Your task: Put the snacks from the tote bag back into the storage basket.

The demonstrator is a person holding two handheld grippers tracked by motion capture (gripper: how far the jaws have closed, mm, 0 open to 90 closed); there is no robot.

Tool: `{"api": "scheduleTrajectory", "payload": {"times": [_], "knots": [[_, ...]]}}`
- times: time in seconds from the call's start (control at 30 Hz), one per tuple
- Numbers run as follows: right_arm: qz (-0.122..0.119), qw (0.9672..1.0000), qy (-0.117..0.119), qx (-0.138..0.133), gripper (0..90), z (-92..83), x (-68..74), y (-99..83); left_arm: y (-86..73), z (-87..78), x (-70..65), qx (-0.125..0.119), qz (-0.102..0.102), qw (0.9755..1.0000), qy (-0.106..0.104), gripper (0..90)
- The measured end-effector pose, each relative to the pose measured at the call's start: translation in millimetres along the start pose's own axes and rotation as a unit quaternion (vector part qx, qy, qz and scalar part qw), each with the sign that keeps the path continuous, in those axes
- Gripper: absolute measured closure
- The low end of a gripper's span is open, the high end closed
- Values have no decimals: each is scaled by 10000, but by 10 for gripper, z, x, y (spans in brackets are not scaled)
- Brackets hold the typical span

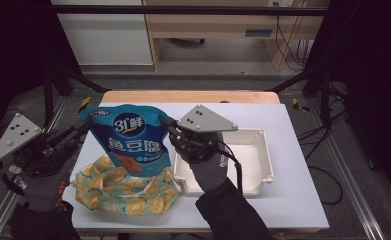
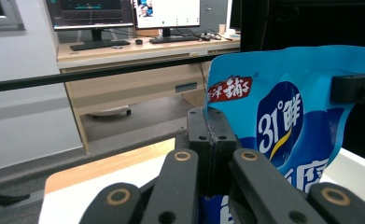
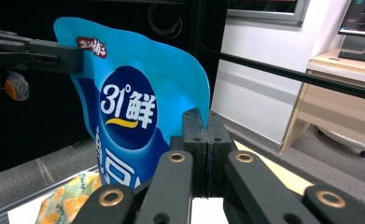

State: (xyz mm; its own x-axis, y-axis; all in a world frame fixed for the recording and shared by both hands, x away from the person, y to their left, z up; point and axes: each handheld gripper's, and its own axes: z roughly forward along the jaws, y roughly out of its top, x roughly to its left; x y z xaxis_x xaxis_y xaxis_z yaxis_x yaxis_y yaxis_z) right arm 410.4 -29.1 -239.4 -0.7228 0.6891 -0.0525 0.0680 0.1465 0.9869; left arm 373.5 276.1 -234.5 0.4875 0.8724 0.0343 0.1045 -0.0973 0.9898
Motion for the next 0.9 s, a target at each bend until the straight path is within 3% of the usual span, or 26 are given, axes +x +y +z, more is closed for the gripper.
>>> {"api": "scheduleTrajectory", "payload": {"times": [0.9], "knots": [[42, 9996, -293, -23, 900, -428, -314, 12, 141, 281, -386, -33, 150, 9990, -418, 899]]}}
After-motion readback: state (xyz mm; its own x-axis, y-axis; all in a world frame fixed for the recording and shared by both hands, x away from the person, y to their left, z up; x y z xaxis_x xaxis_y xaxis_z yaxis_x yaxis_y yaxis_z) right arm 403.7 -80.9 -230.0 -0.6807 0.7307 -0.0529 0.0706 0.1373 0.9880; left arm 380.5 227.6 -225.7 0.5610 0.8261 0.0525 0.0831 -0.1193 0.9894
